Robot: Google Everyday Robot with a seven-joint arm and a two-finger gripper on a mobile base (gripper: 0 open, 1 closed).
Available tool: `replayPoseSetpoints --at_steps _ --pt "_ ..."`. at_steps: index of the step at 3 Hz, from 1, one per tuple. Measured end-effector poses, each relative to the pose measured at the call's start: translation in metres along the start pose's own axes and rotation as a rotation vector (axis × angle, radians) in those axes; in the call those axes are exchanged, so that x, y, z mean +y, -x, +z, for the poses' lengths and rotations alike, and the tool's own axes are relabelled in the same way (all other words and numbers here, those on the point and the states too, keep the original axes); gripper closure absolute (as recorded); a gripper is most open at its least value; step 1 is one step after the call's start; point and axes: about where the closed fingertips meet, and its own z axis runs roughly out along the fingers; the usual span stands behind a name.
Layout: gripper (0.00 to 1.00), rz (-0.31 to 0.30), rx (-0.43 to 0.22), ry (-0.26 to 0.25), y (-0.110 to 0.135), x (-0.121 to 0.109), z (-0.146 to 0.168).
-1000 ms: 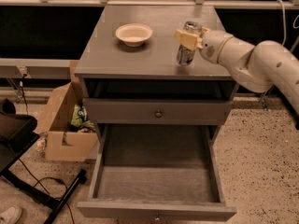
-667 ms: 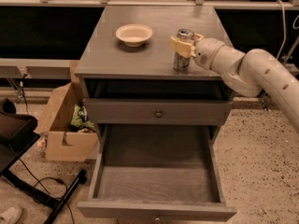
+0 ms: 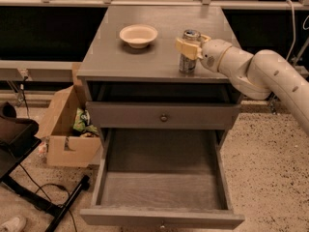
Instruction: Pick redbull can from middle drawer and place on counter
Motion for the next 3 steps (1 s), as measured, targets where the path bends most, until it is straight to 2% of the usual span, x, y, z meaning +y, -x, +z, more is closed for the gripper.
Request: replayPoseSetpoints --at_steps 2,3 --pt "0.12 0.0 0.0 0.0 0.0004 0.0001 0.0001" --pt "0.0 0.0 0.0 0.004 0.0007 0.0019 0.002"
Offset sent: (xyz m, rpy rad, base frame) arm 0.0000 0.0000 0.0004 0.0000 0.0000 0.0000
